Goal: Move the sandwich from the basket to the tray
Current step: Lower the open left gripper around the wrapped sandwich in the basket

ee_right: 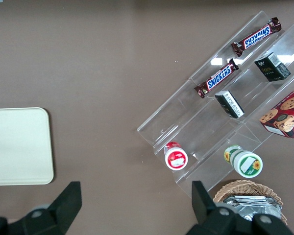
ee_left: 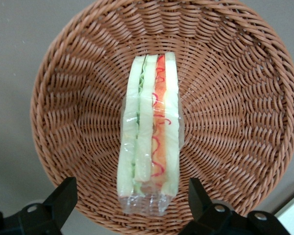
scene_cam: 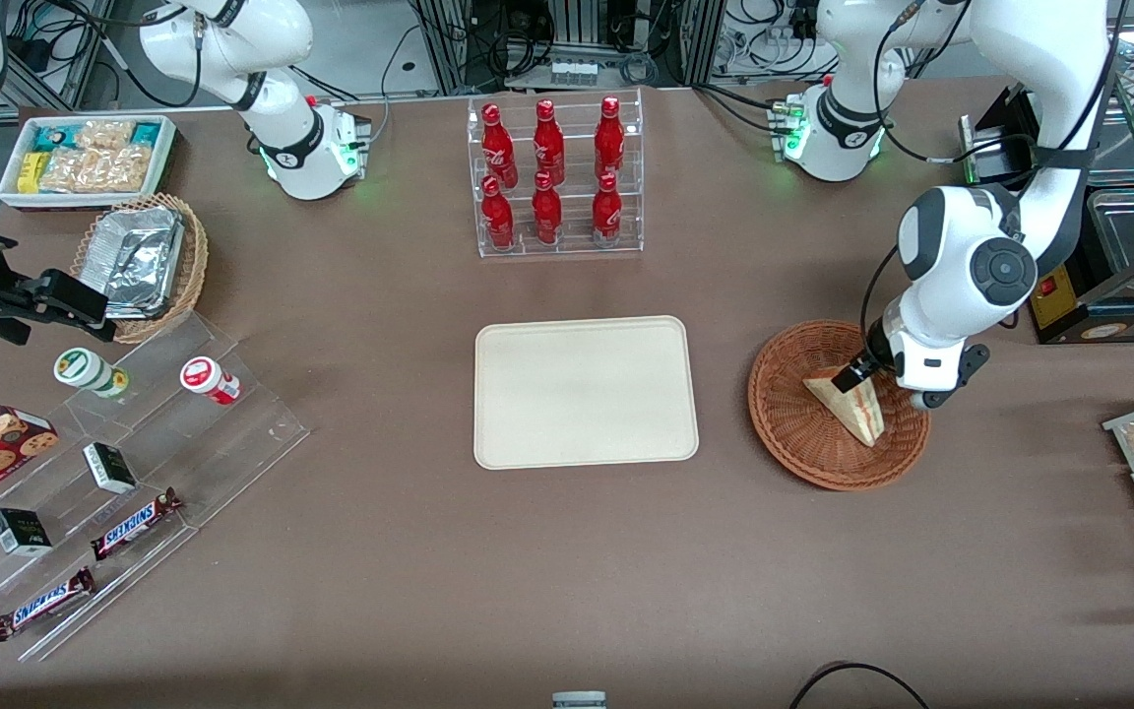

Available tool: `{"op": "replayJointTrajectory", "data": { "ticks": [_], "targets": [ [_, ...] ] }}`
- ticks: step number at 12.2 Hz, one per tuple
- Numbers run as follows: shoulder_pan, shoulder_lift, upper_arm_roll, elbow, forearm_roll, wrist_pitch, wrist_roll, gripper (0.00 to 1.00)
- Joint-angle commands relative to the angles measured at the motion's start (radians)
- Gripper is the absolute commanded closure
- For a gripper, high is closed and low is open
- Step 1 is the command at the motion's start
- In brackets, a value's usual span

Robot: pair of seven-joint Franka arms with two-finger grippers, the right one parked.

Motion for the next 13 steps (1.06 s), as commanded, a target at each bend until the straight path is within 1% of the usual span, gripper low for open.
{"op": "replayJointTrajectory", "data": {
  "ticks": [1,7,8,9,10,11,13],
  "targets": [
    [-0.007,0.042,-0.012,0.036,-0.018,0.007,-0.049,0.0],
    [-0.007,0.088,-0.012,0.056,-0.01,0.04,-0.038,0.01],
    [-0.006,0.089,-0.012,0.056,-0.007,0.043,-0.037,0.02],
    [-0.006,0.097,-0.012,0.062,-0.004,0.043,-0.035,0.05],
    [-0.007,0.102,-0.012,0.065,-0.004,0.043,-0.035,0.16],
    [-0.007,0.105,-0.012,0.065,-0.001,0.043,-0.034,0.33],
    [-0.007,0.103,-0.012,0.062,0.002,0.04,-0.031,0.59]
  ]
}}
